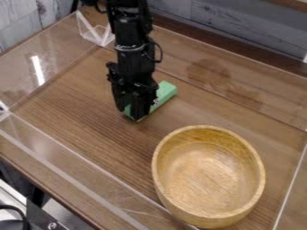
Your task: Put the green block in the brown bowl
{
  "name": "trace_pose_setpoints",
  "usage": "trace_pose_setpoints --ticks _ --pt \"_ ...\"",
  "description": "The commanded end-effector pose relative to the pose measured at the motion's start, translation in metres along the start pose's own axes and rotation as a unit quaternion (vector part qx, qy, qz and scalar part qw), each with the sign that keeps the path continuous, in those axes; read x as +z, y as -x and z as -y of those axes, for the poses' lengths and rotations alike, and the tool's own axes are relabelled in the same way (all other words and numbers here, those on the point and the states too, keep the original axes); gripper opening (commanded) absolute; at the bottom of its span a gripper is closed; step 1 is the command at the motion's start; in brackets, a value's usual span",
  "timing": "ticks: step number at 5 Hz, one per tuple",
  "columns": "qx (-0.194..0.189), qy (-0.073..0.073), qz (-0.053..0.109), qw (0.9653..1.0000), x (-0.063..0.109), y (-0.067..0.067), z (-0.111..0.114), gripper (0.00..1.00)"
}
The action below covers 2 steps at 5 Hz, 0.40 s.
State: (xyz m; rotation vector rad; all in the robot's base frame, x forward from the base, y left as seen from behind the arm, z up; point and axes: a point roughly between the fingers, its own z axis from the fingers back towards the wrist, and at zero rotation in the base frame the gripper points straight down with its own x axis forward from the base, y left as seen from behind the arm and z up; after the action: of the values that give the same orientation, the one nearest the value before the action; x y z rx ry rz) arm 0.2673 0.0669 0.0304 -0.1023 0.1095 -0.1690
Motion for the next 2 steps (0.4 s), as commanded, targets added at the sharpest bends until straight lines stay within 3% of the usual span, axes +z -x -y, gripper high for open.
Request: trace_pose_setpoints --ticks 1,2 --pt "0.006 -0.016 0.040 0.9991 0.0311 -0.0078 -0.0059 0.00" --pt "0.011 -0.013 0.041 0.9990 0.0410 -0.0074 -0.0064 0.00"
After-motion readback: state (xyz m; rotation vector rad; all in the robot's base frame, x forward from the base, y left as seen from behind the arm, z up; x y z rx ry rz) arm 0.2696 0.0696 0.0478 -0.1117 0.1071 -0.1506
